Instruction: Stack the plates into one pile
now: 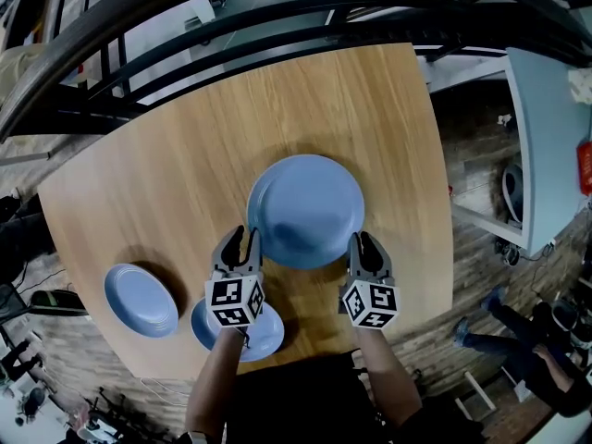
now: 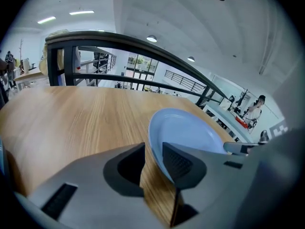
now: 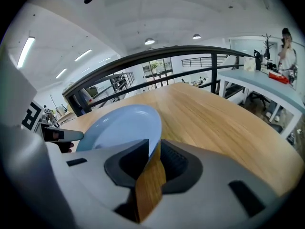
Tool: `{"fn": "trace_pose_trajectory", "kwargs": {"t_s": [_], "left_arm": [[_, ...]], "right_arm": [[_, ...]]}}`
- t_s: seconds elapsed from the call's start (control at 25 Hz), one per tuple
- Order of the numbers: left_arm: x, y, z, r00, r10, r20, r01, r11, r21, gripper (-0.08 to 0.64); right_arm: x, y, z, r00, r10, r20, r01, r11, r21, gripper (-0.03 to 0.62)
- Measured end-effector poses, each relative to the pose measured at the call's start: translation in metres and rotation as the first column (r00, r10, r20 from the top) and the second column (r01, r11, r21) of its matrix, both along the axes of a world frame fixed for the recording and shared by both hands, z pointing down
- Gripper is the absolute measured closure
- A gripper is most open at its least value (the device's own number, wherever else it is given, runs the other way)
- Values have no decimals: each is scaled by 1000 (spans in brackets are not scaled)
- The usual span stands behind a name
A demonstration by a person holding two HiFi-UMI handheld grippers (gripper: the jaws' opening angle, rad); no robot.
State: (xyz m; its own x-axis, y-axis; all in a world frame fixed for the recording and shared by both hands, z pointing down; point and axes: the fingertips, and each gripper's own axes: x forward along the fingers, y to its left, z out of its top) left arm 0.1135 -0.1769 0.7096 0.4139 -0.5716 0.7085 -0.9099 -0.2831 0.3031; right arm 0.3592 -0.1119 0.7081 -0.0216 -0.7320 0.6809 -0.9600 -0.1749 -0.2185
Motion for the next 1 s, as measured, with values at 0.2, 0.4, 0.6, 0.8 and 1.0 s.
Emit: {"fn": "trace_pose_trajectory", "kwargs": {"t_s": [0.2,0.4,0.6,0.8,1.0], "left_arm": [[2,0,10,1000,4,-5,-4,1000,-24,436],[6,1,16,1000,10,-7,-10,999,-37,436],[8,1,20,1000,19,-13,-20,999,-47,437],[12,2,21,1000,26,-3,-26,999,-45,465],[12,3,21,1000,21,-14,-21,999,-45,472]], "right_arm": [[2,-3,4,1000,6,8,-6,1000,0,499],[0,-6,6,1000,3,17,-3,1000,-2,500],[-2,-7,9,1000,0,19,0,1000,-7,500],[-2,-8,10,1000,-6,19,6,1000,-9,506],[-2,-8,10,1000,2,27,-2,1000,-10,512]]}}
